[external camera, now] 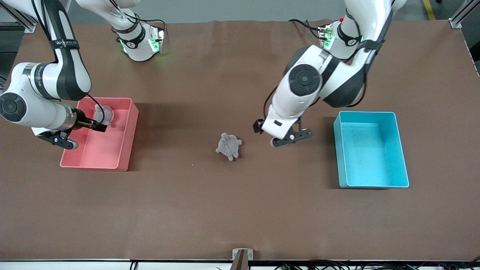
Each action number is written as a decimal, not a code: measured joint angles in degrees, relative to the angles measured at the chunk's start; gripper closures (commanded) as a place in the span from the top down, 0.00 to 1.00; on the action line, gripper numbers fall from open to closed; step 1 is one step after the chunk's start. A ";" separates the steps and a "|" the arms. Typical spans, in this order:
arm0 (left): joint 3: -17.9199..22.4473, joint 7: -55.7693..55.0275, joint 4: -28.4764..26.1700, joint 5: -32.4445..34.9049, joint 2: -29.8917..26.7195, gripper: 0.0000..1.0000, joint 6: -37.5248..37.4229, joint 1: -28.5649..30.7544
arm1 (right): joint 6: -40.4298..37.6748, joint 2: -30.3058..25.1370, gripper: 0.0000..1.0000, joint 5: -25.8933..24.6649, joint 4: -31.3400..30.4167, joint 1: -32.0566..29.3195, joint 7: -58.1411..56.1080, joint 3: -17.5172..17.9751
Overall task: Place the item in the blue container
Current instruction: 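Grasp the middle toy with the left gripper while the right gripper reaches the second toy, then carry the toy toward the blue box while the right gripper grasps the second toy, then lower the toy into the blue box while the right gripper carries the second toy, then open the left gripper in the blue box while the right gripper withdraws, then reach the left gripper to the second toy and close on it, then carry the second toy with the left gripper over the blue box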
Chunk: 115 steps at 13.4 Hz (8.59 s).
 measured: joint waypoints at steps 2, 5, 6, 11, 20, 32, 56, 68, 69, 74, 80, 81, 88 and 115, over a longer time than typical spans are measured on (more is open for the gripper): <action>0.26 -6.55 2.33 0.17 4.36 1.00 5.13 -2.76 | 5.36 -0.06 1.00 0.00 -4.96 -2.47 -2.68 0.02; 0.37 -12.92 4.13 0.19 9.85 1.00 13.33 -5.26 | 9.49 -0.07 1.00 0.00 -9.60 -5.04 -5.96 0.08; 0.38 -13.94 4.36 0.19 11.43 1.00 15.06 -6.00 | 9.54 -0.08 1.00 0.00 -10.11 -6.06 -7.16 0.08; 0.62 -15.34 6.20 0.19 17.51 1.00 22.00 -8.29 | 11.30 0.82 1.00 0.00 -12.99 -9.27 -10.50 0.12; 0.70 -16.10 6.86 0.19 22.48 1.00 26.38 -10.09 | 12.21 6.34 0.97 0.59 -13.47 -9.73 -11.04 1.17; 2.11 -16.11 7.98 0.51 24.26 0.31 26.16 -11.07 | 12.28 6.60 0.03 0.80 -12.31 -9.73 -11.04 1.22; 3.67 46.12 -24.05 7.15 -12.55 0.34 2.11 28.63 | 12.84 25.42 0.02 7.88 29.97 36.35 63.39 2.67; 3.63 51.19 -27.79 8.79 -4.46 0.37 10.82 33.67 | 21.99 34.92 1.00 7.85 36.06 44.09 76.56 1.97; 3.63 51.19 -28.26 8.90 -4.18 0.37 11.40 33.75 | 21.74 34.91 1.00 7.85 37.32 43.97 76.51 1.66; 3.63 51.20 -30.11 11.28 -3.13 0.55 13.02 34.32 | 10.45 34.26 1.00 7.80 44.78 39.97 63.33 0.85; 2.69 51.20 -29.14 11.31 -4.40 1.00 12.71 34.23 | -9.49 25.91 1.00 7.59 46.20 24.71 17.00 -0.17; 1.73 51.18 -28.16 11.31 -5.20 1.00 10.91 34.21 | -11.96 24.59 1.00 7.57 46.12 21.44 10.52 -0.20; -8.09 35.65 -11.97 11.29 -6.67 1.00 -5.79 30.39 | -18.07 18.57 1.00 2.25 42.54 7.32 -12.33 -0.39; -3.89 -5.96 1.94 8.13 21.20 1.00 31.76 -3.60 | -27.03 10.76 1.00 1.74 45.09 -3.07 -21.05 1.24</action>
